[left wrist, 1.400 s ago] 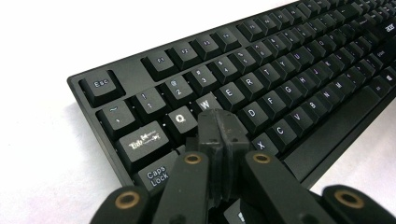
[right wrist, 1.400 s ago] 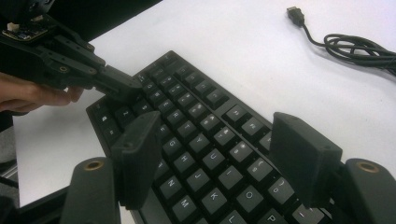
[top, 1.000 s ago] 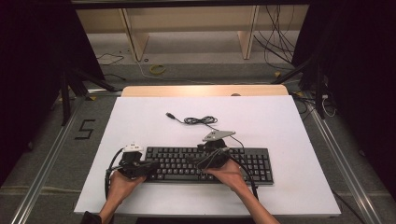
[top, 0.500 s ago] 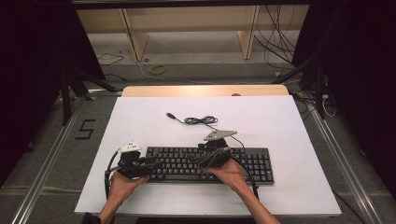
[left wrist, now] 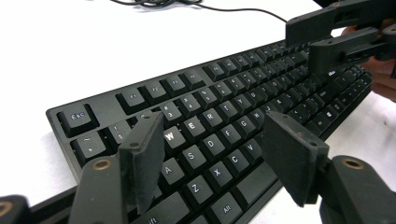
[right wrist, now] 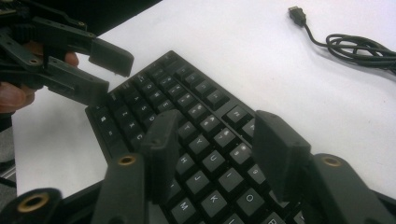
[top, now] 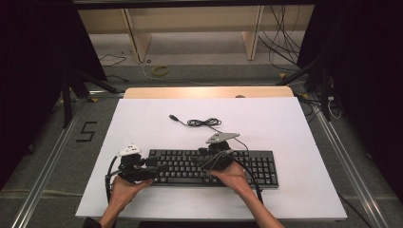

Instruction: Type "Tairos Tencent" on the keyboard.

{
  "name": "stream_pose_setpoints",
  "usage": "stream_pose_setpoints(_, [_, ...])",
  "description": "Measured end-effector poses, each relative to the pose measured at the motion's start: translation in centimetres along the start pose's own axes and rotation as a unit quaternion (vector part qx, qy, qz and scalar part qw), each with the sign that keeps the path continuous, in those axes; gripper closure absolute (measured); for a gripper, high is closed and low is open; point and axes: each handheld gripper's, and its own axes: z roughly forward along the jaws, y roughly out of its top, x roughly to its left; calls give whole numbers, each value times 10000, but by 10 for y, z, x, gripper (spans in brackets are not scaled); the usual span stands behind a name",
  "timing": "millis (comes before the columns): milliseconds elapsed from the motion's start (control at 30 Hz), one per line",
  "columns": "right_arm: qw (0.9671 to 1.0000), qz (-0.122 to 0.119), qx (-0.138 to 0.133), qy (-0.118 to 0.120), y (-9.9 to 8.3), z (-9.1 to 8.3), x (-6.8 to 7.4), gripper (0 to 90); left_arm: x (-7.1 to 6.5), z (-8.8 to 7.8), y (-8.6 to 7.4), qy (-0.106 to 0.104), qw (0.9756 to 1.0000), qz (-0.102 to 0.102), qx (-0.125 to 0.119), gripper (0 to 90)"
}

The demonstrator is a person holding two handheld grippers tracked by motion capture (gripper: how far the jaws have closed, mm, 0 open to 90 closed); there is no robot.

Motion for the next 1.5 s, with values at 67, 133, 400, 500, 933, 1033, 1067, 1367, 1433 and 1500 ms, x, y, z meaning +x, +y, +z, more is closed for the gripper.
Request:
stream_pose_setpoints(67, [10000,3,30,-3,0,1,0,545,-1,0,0,7,10000,-6,-20,378])
stream_pose_setpoints(133, [10000,7,51,-7,0,2,0,572,-1,-1,0,14,10000,8,-23,372])
stream_pose_setpoints(400, [9999,-23,167,-11,-2,8,0,704,-1,-4,0,-52,10000,9,-82,346])
stream_pose_setpoints(500, [9998,-73,206,-25,-3,10,1,756,-1,-4,0,-64,9999,8,-112,342])
stream_pose_setpoints(933, [9979,-228,553,-251,-8,20,1,891,-1,-8,-1,-132,9996,58,-233,325])
stream_pose_setpoints(1033, [9976,-216,596,-271,-9,20,1,898,-1,-9,-2,-149,9996,56,-247,322])
stream_pose_setpoints(1067, [9975,-237,603,-287,-9,21,1,900,-1,-9,-2,-145,9996,62,-238,321])
stream_pose_setpoints(1367, [9970,-216,676,-293,-12,24,-2,900,-1,-9,-2,-145,9996,53,-250,318])
stream_pose_setpoints(1433, [9971,-191,684,-289,-13,24,-2,900,-1,-9,-2,-146,9996,56,-247,318])
stream_pose_setpoints(1500, [9970,-166,703,-288,-14,25,-3,900,-1,-9,-2,-156,9996,55,-237,318])
